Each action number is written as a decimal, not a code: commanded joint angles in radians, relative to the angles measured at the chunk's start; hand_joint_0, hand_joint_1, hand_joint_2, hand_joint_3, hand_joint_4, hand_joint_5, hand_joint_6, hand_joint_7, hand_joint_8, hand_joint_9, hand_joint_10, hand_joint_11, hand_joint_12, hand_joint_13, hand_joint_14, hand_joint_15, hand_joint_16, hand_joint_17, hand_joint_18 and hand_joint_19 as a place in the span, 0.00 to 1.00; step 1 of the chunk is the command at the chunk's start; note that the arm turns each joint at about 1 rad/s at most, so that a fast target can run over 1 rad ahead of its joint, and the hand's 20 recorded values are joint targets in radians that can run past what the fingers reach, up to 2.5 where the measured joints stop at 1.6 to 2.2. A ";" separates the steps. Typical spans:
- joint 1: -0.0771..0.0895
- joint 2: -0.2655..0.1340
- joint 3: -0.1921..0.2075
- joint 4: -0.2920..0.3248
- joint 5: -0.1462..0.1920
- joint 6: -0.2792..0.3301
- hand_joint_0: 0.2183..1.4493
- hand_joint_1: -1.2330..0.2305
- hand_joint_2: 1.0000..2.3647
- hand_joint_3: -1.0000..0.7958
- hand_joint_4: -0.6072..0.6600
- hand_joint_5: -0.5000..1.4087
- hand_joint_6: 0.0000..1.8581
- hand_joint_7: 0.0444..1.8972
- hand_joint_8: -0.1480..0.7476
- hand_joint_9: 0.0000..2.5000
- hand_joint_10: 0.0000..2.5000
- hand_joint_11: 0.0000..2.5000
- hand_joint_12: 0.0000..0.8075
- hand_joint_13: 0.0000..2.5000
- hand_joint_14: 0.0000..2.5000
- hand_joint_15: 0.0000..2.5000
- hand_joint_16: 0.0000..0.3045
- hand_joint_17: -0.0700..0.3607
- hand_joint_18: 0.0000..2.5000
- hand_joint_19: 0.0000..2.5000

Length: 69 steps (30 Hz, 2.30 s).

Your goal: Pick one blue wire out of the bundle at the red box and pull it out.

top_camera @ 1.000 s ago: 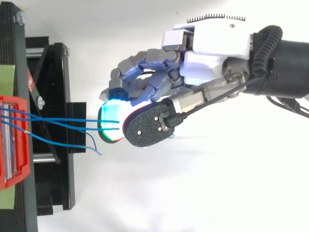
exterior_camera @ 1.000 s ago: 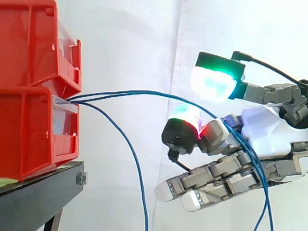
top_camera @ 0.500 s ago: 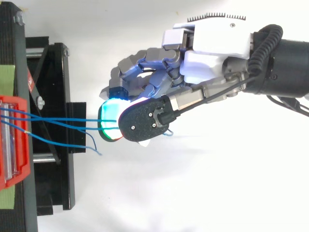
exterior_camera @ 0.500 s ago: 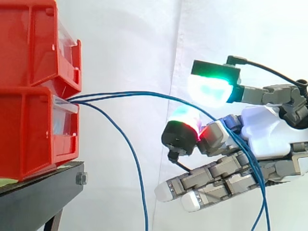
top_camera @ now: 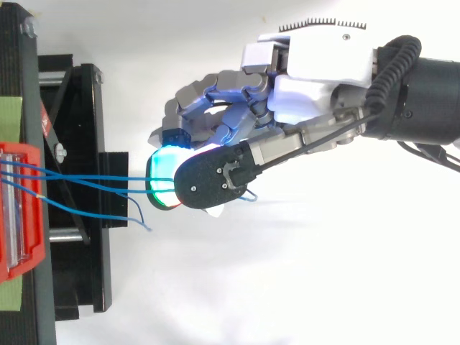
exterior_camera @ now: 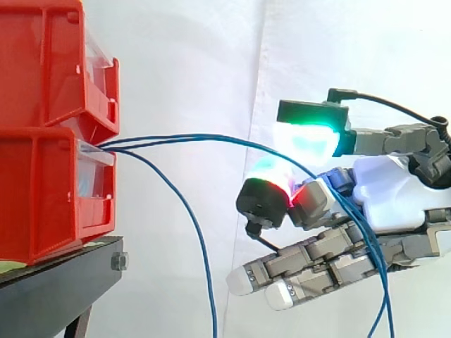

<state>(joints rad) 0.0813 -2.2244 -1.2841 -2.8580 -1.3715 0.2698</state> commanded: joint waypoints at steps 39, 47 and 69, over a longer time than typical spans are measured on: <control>-0.009 0.028 0.006 -0.006 0.077 -0.212 0.28 0.31 0.02 0.48 0.62 0.20 0.45 0.67 0.52 0.40 0.01 0.40 0.51 0.12 0.00 0.04 0.20 0.49 0.11 0.11; -0.008 0.029 0.006 -0.003 0.092 -0.271 0.28 0.32 0.02 0.48 0.62 0.20 0.45 0.67 0.52 0.39 0.01 0.40 0.51 0.12 0.00 0.04 0.20 0.49 0.10 0.11; -0.005 0.028 0.005 -0.004 0.097 -0.268 0.26 0.40 0.01 0.42 0.65 0.20 0.45 0.65 0.52 0.40 0.01 0.40 0.52 0.11 0.00 0.05 0.21 0.50 0.09 0.12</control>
<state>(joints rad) 0.0751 -2.1961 -1.2781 -2.8623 -1.2733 -0.0054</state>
